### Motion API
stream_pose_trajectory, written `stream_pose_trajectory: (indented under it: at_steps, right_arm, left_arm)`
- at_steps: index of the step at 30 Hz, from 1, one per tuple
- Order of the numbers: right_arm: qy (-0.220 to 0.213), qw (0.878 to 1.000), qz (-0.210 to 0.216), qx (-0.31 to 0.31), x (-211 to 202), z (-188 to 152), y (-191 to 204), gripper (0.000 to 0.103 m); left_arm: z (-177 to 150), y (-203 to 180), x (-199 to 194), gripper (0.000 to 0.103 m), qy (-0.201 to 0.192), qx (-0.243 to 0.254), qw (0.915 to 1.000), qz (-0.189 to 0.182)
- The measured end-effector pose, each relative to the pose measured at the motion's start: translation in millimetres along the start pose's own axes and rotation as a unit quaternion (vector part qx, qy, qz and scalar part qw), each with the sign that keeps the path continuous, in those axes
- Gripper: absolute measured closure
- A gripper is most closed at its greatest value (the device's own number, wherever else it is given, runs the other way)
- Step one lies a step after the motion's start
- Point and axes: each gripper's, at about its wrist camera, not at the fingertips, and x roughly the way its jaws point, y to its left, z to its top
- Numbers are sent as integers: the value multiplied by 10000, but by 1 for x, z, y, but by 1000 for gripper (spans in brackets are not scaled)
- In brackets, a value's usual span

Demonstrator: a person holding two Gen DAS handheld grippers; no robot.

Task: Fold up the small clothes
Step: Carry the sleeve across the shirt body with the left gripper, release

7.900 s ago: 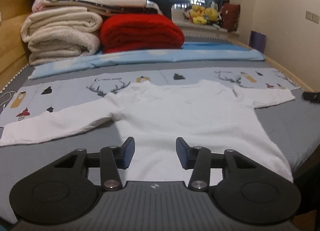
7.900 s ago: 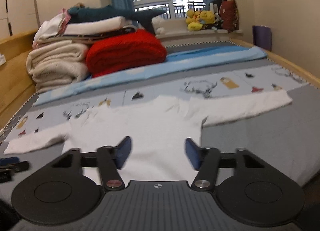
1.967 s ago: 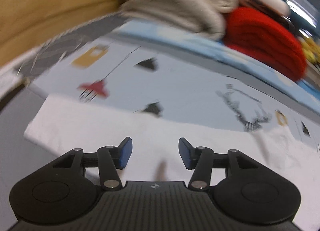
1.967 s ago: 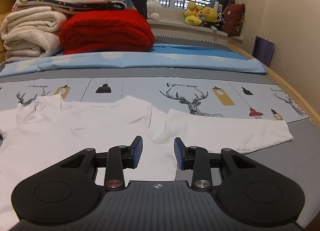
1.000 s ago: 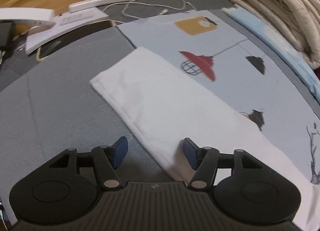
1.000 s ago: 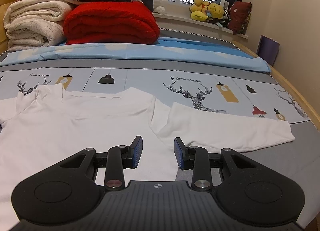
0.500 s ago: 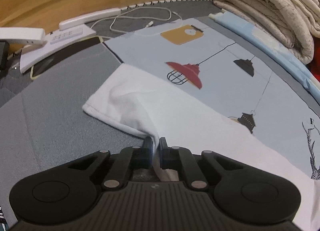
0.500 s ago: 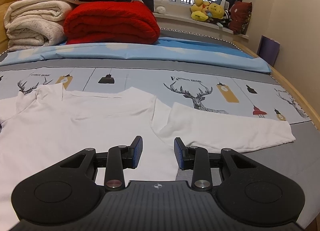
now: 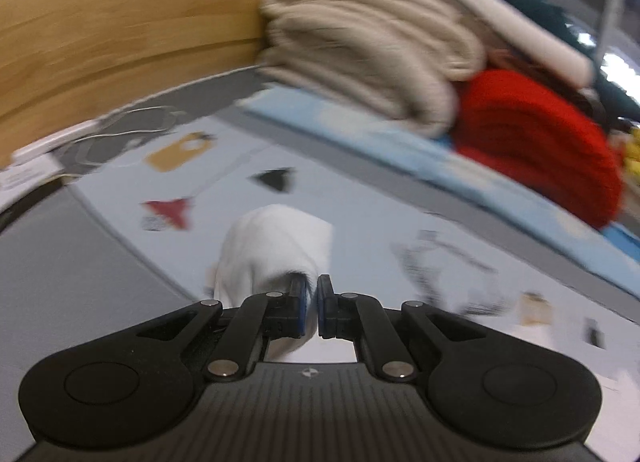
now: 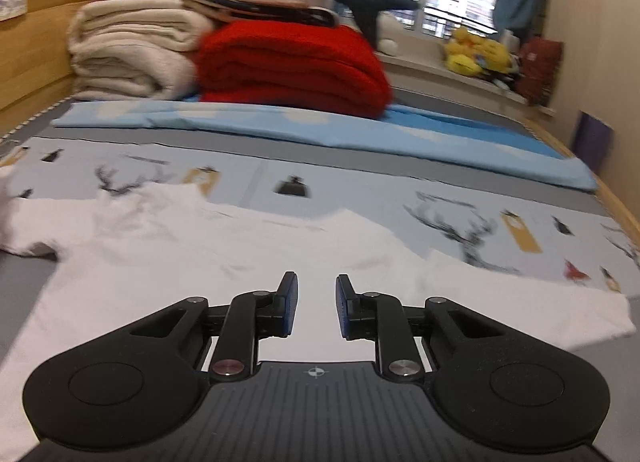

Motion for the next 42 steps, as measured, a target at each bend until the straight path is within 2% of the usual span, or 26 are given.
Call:
stream_pose_trajectory:
  at_steps: [3,6,9,11,14,17,19,21,22,23,24,25,26,28,30,31,33,35,36,37,40,42]
  right_arm:
    - [196,9990,383,-104,20,21,28,82]
    - [197,9977,602,-257,34,32,54,82]
    - [106,9968,777,-164,44,26,65,82]
    - [447,9963,740,-14,55,18,70,82]
    - [738,9921,946,365,64,13,71,82]
    - [805,9906,962,554,69,13,72,82]
    - [838,9920,804,497,75,15,71,82]
    - [974,9907,723,614,85,17,65,82]
    - [1038,9897,714,685,90,18,62,82]
    - [1116,9886,691,741,94,18,59,82]
    - [1195,9879,635,759,98,17,58,82]
    - [1272,9874,556,762,102,16,57,81]
    - [1348,9867,482,765,106,16,56,81]
    - [1457,9851,416,813,111,14,55,81]
    - [1478,9841,408,894,113,14,54,81]
    - [1458,9845,395,891,113,15,55,81]
    - [1404,9855,402,864,114,16,57,81]
    - [1339,9857,517,886,114,18,60,81]
    - [1298,9858,601,883,115,20,62,81]
    - [1264,9860,674,851,115,22,65,79]
    - [1200,9865,925,617,119,27,76,64]
    - [1138,9879,999,341,122,28,88,62]
  left_arm:
    - [-11,-36,-16,98,8,167,9990,-422]
    - [-26,-64,-25,98,138,213,9969,-745]
    - [-42,-91,-30,98,272,362,9952,-863]
    - [-52,-106,-28,98,358,432,9944,-891]
    - [-63,-127,-26,98,545,550,9920,-998]
    - [-68,-147,-32,98,562,783,9876,-1237]
    - [-70,-162,-38,98,648,915,9805,-1611]
    - [-74,-178,-43,97,818,1094,9640,-2282]
    - [-75,-185,-45,93,971,1198,9524,-2629]
    - [-76,-189,-44,80,1136,1284,9397,-2959]
    - [-76,-189,-44,66,1189,1302,9320,-3165]
    - [-75,-186,-44,61,1130,1280,9309,-3229]
    - [-72,-181,-42,56,1027,1210,9356,-3154]
    - [-63,-162,-33,56,891,881,9509,-2832]
    - [-51,-133,-20,56,805,305,9701,-2269]
    - [-45,-116,-12,56,783,50,9796,-1851]
    - [-34,-90,0,57,798,-171,9899,-1160]
    - [-30,-74,10,57,863,-164,9939,-660]
    - [-30,-70,13,57,918,-126,9943,-534]
    - [-31,-66,17,57,980,-94,9940,-479]
    - [-34,-68,22,57,1106,84,9923,-549]
    - [-37,-73,22,56,1174,262,9906,-658]
